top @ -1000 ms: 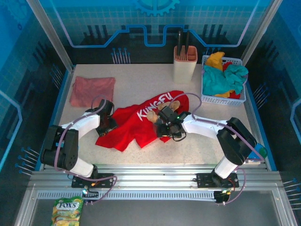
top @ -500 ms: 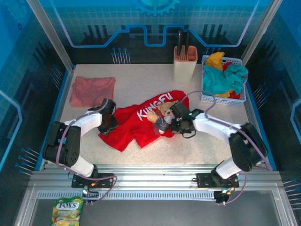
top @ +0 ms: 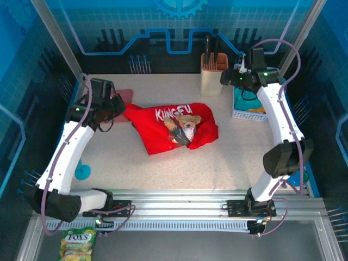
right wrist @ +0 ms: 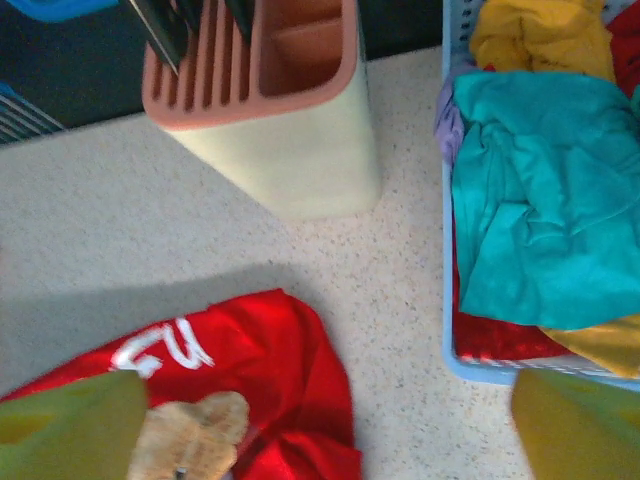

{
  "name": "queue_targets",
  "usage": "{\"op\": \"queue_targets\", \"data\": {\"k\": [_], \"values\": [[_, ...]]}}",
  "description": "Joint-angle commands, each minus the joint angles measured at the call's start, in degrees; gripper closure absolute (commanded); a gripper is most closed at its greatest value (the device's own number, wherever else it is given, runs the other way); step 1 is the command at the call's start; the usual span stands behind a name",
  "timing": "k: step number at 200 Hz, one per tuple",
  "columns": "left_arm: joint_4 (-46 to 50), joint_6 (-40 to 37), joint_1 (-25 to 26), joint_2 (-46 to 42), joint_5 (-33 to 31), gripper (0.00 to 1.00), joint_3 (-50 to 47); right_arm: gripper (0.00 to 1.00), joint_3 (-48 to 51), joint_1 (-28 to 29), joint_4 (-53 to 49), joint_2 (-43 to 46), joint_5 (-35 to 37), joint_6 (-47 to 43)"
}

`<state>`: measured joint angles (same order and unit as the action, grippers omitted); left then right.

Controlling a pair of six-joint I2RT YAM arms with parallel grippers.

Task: Fold and stack the t-shirts

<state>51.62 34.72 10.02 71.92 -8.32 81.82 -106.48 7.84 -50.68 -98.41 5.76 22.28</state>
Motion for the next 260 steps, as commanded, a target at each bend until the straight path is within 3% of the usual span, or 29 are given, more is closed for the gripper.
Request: {"op": "queue_targets", "data": {"k": [1,30,47,71,86,99,136,182,207,223,236,249,260], "values": [[5.28,-1.01,-0.35,1.93,0.85,1.0,1.86,0.0,9.49,5.06,-4.19,4.09,0.18,-0.6],[3.48,0.92,0.45,5.69,7.31,1.0,7.29,0.0,34.59,13.15,8.86,16.96,-6.28,6.47],[1.72,2.05,2.26,6.38,6.87,1.0,9.73,0.01,45.22,20.78,15.81,21.89,-6.31,10.59],[-1.36,4.91,2.72,7.28,7.56,1.0,11.86,0.01,55.03,33.72,29.09,24.26,-2.71,18.25],[-2.16,6.38,2.9,8.52,8.91,1.0,13.33,0.0,58.12,41.52,35.83,21.26,5.09,21.97],[-3.16,7.18,2.98,9.15,9.7,1.0,13.5,0.0,56.43,47.69,38.32,15.96,13.45,22.04],[-3.52,7.08,3.07,9.69,9.33,1.0,13.08,0.0,36.38,58.74,32.18,-4.59,35.42,20.89],[-3.11,6.42,3.0,9.72,8.61,1.0,13.79,0.0,22.18,62.62,31.9,-20.11,46.55,27.72],[-2.92,6.37,2.99,9.49,8.51,1.0,13.8,0.03,11.86,62.13,18.08,-28.13,51.5,38.08],[-2.71,6.19,2.96,9.38,8.58,1.0,14.0,0.16,7.43,60.94,10.93,-31.89,51.92,42.41],[-2.31,5.52,2.94,9.22,8.01,1.0,14.56,0.38,7.5,59.64,9.63,-32.53,50.61,43.19],[-1.35,4.4,2.6,9.38,6.93,1.0,15.9,0.68,10.85,59.15,10.24,-30.36,50.12,42.79],[-0.39,3.34,2.0,9.68,6.17,1.0,17.52,0.83,16.32,58.9,13.21,-26.72,49.61,40.62]]}}
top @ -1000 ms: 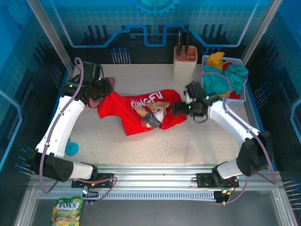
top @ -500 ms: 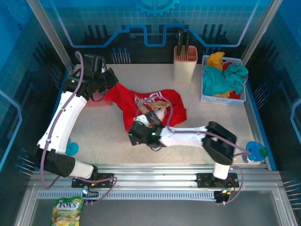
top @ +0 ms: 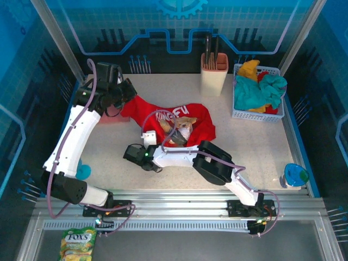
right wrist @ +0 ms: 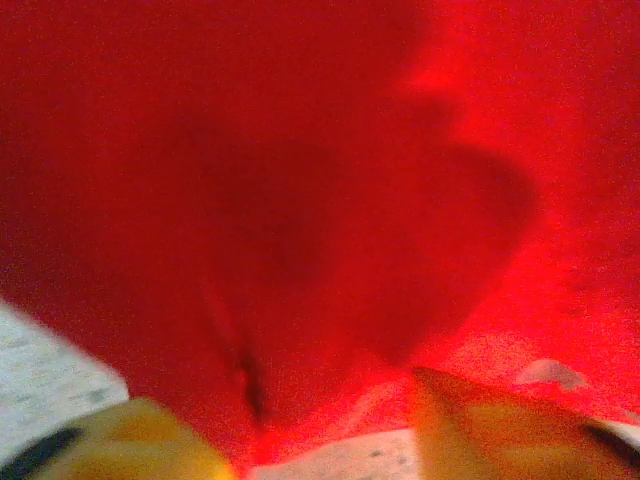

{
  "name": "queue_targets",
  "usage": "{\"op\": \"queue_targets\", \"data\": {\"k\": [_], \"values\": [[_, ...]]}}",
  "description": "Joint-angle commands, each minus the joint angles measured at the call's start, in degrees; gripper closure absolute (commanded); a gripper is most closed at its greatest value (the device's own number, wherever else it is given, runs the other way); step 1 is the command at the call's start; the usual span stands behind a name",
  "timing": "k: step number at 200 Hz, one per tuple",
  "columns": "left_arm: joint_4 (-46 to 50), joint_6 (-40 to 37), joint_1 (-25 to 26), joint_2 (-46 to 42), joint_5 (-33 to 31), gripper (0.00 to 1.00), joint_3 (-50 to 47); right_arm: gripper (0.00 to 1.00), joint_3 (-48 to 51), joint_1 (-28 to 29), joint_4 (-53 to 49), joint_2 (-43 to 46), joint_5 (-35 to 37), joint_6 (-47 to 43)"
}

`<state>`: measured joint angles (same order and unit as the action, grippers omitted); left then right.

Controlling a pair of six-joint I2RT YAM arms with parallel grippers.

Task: Fold and stack the t-shirts

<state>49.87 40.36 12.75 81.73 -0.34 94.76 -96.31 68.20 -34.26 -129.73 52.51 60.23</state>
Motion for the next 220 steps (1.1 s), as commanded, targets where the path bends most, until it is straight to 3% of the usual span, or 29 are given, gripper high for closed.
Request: {"op": "queue_targets", "data": {"k": [1,20,49,86,126,143,163,172,183,220], "values": [[1.41,-2.43,-0.81,-0.11,-1.83,1.0,4.74,0.84,6.67,-1.48,-2.89,5.21,2.68,2.38],[2.33,-3.59,-2.83,0.03,-2.03,1.0,7.13,1.0,18.15,-2.92,4.08,15.33,-1.34,-5.06],[3.22,-4.02,-5.52,-0.47,-1.07,1.0,10.25,1.0,29.13,-7.22,4.5,32.79,-6.78,-20.65],[2.56,-2.27,-5.81,-1.54,2.23,1.0,9.31,1.0,28.95,-20.38,0.13,51.32,-26.7,-41.46],[-1.95,0.12,-5.72,-6.05,2.72,1.0,-0.45,1.0,11.98,-31.12,-11.9,50.66,-33.49,-54.81],[-3.54,1.33,-5.79,-6.39,5.26,1.0,-2.61,1.0,6.76,-30.9,-12.45,47.77,-32.94,-58.68],[-3.33,1.07,-5.72,-6.58,7.21,1.0,-3.44,1.0,4.08,-30.8,-14.95,44.95,-39.8,-60.69],[-2.52,0.1,-5.73,-6.82,7.37,1.0,-3.86,1.0,4.83,-30.4,-16.74,44.27,-42.79,-61.68],[-2.52,-0.75,-5.73,-7.77,7.05,1.0,-5.85,1.0,7.98,-29.76,-17.74,44.45,-41.64,-60.51],[-4.81,-1.27,-5.81,-8.99,6.38,1.0,-16.98,1.0,28.45,-29.64,-13.02,52.07,-47.31,-52.45]]}}
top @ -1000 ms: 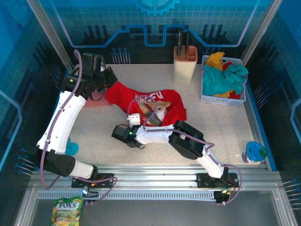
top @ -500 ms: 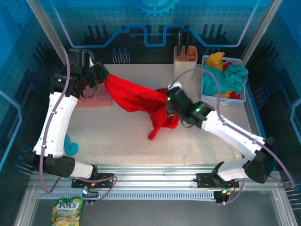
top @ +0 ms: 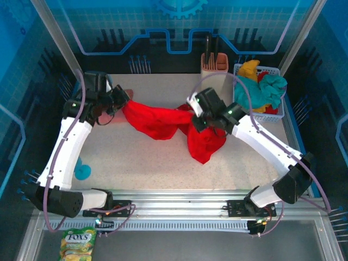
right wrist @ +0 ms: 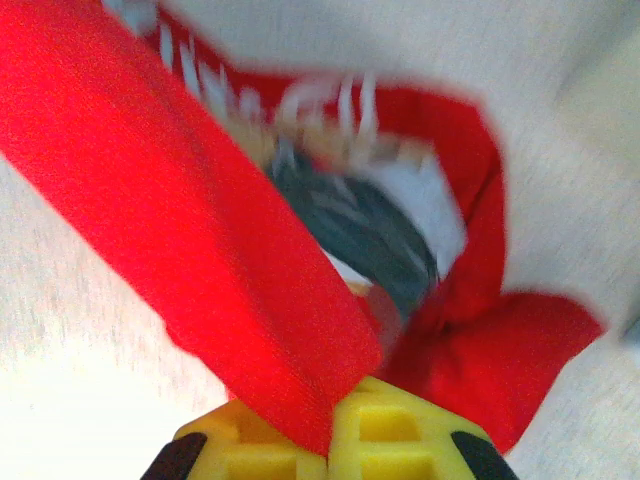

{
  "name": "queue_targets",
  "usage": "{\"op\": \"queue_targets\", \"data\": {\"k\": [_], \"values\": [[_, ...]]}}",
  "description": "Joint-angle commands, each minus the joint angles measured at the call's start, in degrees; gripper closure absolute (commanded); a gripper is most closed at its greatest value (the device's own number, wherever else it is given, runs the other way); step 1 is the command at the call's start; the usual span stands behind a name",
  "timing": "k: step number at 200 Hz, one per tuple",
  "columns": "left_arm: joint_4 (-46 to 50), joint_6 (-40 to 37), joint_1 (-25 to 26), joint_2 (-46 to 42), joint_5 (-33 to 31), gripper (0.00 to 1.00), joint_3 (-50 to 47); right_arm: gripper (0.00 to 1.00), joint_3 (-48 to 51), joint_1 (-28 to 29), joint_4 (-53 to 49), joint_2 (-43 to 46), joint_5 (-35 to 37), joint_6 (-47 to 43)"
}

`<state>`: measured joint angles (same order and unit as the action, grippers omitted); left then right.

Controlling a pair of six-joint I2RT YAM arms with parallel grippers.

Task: Fold and stack the t-shirts

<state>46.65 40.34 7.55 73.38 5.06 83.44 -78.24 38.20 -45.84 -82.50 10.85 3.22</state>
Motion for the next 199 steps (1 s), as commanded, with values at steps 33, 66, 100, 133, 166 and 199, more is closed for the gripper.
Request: {"op": "queue_targets", "data": {"k": [33,66,100,133,166,199], "values": [[-6.04,-0.2,-0.83,-2.15,-0.92,1.0,-19.15,0.98,24.94,0.74,8.38,7.25,-20.28,13.91],[-4.03,-3.48,-4.19,-2.46,-3.18,1.0,-20.01,0.22,32.5,0.12,12.89,9.45,-23.95,22.43],[1.7,-9.05,-8.44,-1.64,-5.81,1.0,-12.44,0.07,35.74,-4.5,13.14,14.5,-17.59,31.7],[1.25,-9.58,-10.0,-0.83,-4.35,1.0,-12.55,0.12,36.15,-5.94,19.41,14.2,-15.78,38.41],[-0.07,-9.05,-10.45,-0.79,-3.26,1.0,-13.0,0.39,38.05,-7.43,27.11,11.97,-9.51,43.75],[-0.22,-8.72,-10.45,-1.46,-1.9,1.0,-12.93,0.41,36.97,-8.86,28.81,6.41,-6.8,45.14]]}}
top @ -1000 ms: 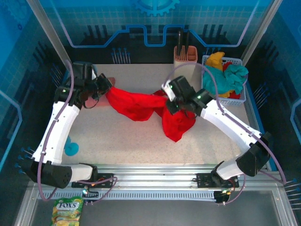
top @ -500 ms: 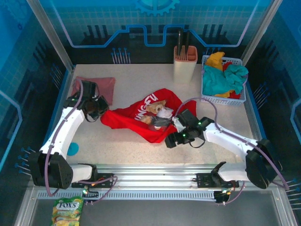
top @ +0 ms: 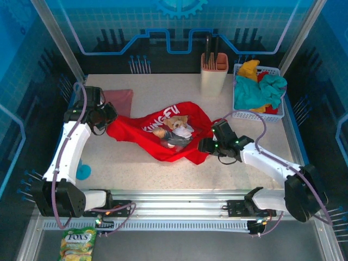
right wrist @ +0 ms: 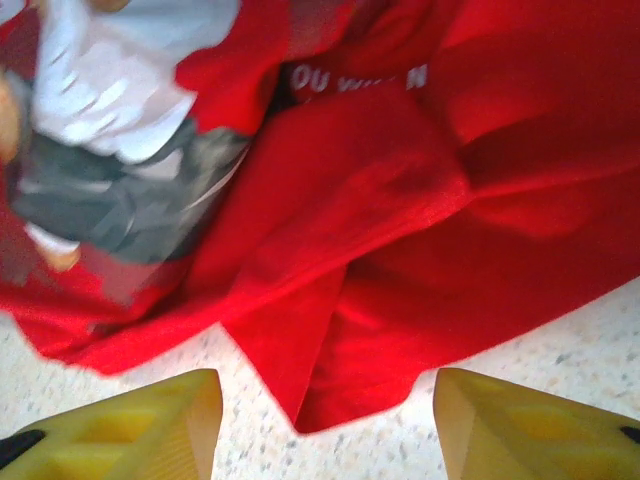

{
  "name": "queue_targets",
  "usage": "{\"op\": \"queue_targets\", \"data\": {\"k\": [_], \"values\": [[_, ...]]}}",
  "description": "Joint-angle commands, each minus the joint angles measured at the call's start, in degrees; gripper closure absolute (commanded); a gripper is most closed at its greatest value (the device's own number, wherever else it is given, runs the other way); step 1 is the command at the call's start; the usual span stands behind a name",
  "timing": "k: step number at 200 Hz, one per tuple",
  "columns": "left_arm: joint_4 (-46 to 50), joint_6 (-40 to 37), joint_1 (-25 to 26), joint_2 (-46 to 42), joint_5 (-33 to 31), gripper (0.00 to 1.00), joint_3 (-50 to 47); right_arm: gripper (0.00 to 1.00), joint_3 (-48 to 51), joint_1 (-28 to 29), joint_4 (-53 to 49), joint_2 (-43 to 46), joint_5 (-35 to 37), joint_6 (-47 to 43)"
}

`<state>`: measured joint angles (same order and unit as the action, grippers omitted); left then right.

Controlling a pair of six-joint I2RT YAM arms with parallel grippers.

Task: Fold and stack the t-shirts

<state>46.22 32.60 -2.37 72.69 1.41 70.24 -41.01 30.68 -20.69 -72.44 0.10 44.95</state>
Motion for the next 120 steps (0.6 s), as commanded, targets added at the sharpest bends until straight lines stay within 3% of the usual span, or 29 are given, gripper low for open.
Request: {"op": "queue_targets", "data": {"k": [1,55,120], "values": [[0.2,-0.97,-0.53,-0.82,1.8,1.0,0.26,0.41,-0.32,-1.37,3.64,-3.83,4.04,3.49],[0.19,-1.21,-0.53,-2.26,1.86,1.0,-1.06,0.41,-0.86,-4.17,9.08,-10.94,2.49,4.24],[-0.27,-0.53,-0.53,-3.13,2.37,1.0,-2.69,0.58,-3.14,-3.86,11.79,-13.84,2.56,4.81]]}}
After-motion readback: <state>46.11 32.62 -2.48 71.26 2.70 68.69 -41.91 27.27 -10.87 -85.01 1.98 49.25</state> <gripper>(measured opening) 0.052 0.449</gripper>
